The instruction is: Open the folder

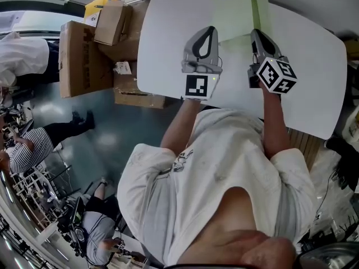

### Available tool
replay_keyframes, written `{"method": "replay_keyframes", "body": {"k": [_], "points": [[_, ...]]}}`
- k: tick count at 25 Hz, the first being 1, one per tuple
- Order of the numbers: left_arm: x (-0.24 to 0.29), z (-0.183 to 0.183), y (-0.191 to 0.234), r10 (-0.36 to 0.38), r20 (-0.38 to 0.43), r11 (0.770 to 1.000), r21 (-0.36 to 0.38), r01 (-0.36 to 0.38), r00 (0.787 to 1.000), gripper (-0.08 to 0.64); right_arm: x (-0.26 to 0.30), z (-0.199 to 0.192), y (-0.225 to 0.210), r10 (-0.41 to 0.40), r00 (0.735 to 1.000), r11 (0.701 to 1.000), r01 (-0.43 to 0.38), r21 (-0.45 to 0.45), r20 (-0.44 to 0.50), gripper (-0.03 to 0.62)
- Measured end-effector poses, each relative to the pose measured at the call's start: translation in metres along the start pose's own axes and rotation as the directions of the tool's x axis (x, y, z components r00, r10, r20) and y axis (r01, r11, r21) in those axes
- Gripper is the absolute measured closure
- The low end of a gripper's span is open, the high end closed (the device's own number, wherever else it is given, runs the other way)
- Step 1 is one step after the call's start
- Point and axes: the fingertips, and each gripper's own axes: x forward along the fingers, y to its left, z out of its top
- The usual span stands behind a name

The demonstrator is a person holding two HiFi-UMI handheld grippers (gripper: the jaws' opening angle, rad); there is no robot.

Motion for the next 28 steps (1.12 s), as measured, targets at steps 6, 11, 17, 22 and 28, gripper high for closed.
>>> {"method": "replay_keyframes", "body": {"k": [6, 11, 17, 22, 28], "points": [[-0.016, 0.001, 0.022, 0.043, 0.001, 0.999, -0.006, -0.043, 0.999, 0.566, 0.01, 0.002, 0.027, 0.018, 1.0, 0.995, -0.018, -0.1, -0.004, 0.588], [-0.031, -0.001, 0.04, 0.075, -0.005, 0.997, -0.008, -0.075, 0.997, 0.566, 0.022, 0.001, 0.051, 0.059, 0.998, 0.989, -0.059, -0.135, -0.004, 0.581], [-0.043, 0.002, 0.054, 0.104, 0.001, 0.995, -0.006, -0.104, 0.995, 0.566, 0.031, 0.002, 0.067, 0.081, 0.997, 0.986, -0.081, -0.145, -0.007, 0.566], [-0.052, 0.003, 0.064, 0.125, -0.001, 0.992, -0.005, -0.125, 0.992, 0.566, 0.037, 0.0, 0.073, 0.075, 0.997, 0.986, -0.076, -0.147, -0.011, 0.563], [-0.061, -0.002, 0.075, 0.142, -0.007, 0.99, -0.01, -0.142, 0.99, 0.566, 0.045, -0.006, 0.088, 0.082, 0.996, 0.976, -0.085, -0.199, -0.024, 0.563]]}}
